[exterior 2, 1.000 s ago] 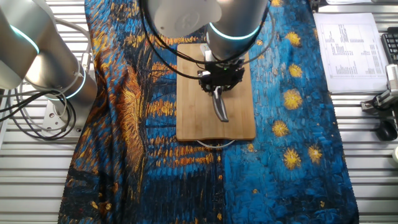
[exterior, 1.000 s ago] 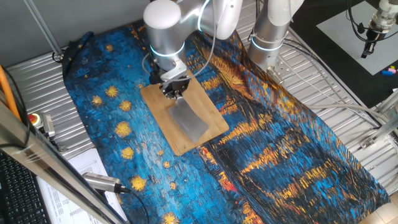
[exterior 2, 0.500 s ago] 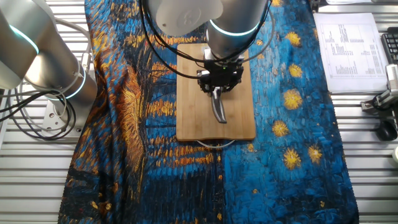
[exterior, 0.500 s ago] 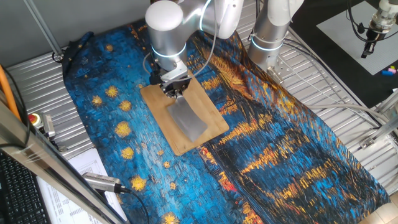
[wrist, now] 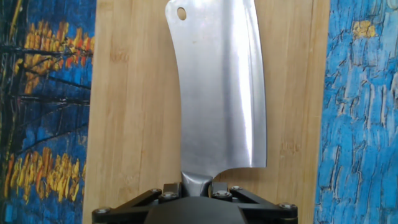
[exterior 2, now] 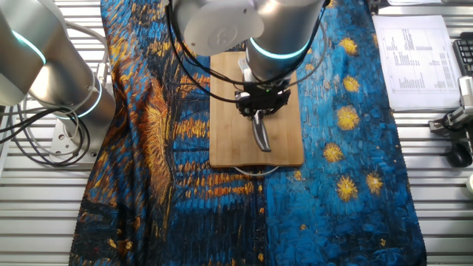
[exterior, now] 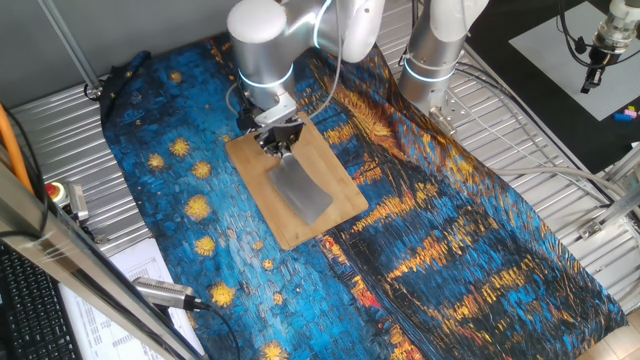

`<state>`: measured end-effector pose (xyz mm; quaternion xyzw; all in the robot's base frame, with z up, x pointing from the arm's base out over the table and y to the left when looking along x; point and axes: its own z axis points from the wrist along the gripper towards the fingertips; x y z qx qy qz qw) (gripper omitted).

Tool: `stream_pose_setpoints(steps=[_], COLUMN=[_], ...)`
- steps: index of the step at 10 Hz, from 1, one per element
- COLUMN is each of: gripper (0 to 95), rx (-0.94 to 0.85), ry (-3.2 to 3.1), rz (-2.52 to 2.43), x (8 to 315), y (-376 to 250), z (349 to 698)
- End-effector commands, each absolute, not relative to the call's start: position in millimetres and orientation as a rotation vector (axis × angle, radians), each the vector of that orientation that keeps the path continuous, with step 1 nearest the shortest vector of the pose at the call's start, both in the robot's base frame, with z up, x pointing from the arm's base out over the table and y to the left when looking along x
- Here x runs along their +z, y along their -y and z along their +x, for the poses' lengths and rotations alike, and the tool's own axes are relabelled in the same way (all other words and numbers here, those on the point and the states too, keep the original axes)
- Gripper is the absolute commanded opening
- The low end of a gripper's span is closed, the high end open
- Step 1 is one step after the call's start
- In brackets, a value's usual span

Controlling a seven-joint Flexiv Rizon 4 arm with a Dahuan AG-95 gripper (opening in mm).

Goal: Put the knife on the cutting board

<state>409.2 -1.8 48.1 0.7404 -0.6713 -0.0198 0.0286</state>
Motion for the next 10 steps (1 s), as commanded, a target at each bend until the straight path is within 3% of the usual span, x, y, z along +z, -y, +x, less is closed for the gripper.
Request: stream_pose_setpoints(steps=[1,6,7,8,9,10], gripper=[0.0,0.0,19.0,19.0,38.0,38.0], rx=[-0.054,-0.047,-0.045,-0.046,-0.044,-0.043], ry=[2.066,2.045,2.038,2.039,2.033,2.034], rz=[2.287,2.304,2.311,2.311,2.318,2.318], x=[48.8,47.9,47.4,47.4,47.4,47.4], y=[1.0,0.9,0.9,0.9,0.9,0.9], z=[409.0,409.0,409.0,409.0,409.0,409.0])
